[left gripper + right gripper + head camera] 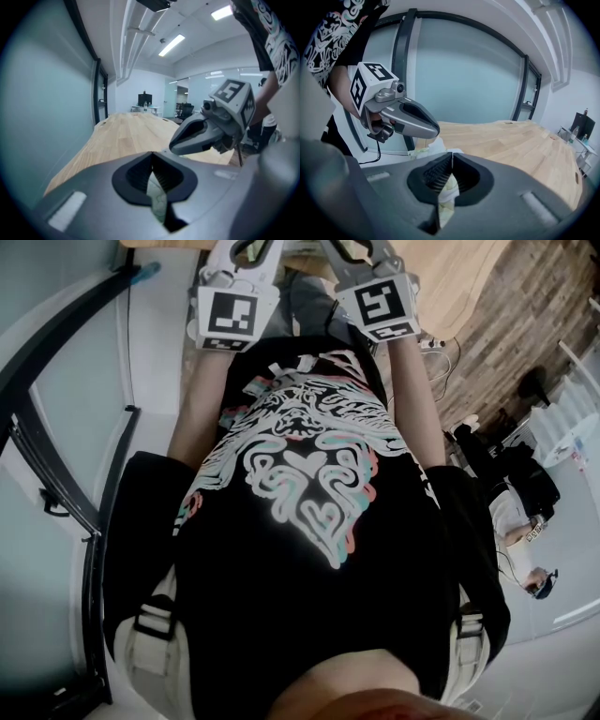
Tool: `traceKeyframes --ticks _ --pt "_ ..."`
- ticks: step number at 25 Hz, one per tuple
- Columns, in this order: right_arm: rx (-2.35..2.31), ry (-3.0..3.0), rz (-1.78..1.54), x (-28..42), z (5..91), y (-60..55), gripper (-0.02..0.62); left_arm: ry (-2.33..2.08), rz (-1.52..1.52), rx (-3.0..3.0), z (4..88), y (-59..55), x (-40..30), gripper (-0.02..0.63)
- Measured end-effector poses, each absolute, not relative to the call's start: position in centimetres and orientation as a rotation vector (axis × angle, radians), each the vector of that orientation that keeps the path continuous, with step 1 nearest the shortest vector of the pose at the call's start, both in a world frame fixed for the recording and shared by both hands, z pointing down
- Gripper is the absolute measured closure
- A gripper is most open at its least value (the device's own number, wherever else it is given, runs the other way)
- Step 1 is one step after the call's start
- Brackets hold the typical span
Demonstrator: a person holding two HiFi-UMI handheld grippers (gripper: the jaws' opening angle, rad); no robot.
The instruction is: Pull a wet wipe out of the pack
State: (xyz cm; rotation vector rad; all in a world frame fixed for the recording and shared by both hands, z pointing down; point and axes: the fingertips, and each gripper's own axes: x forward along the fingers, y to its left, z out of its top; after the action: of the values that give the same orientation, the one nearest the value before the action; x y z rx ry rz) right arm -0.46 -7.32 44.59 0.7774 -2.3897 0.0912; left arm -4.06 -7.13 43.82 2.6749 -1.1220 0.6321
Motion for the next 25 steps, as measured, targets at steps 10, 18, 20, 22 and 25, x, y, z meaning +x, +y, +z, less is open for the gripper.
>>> traceKeyframes --ticks 10,18,20,22,25 --pt "0.786 -2.388 0.091 -0.25 44.12 -6.79 0.592 -1.096 0.634 2.681 43.69 -6.78 -3.48 0.617" --pt "0.792 -2.389 0.093 0.04 44.06 -6.54 0.592 -1.085 0.644 2.669 44.1 -6.51 -3.25 0.617" --pt "0.794 -2.39 0.095 0.08 44.04 -6.5 0.592 -1.083 0.645 2.666 44.16 -6.49 -3.27 0.617" --pt "0.8 -2.395 0.102 0.15 43.95 -6.45 0.592 -1.085 0.646 2.668 44.12 -6.47 -3.22 0.617" --pt "0.807 -2.397 0.103 0.2 43.92 -6.43 0.592 -1.085 0.645 2.669 44.15 -6.44 -3.2 0.617"
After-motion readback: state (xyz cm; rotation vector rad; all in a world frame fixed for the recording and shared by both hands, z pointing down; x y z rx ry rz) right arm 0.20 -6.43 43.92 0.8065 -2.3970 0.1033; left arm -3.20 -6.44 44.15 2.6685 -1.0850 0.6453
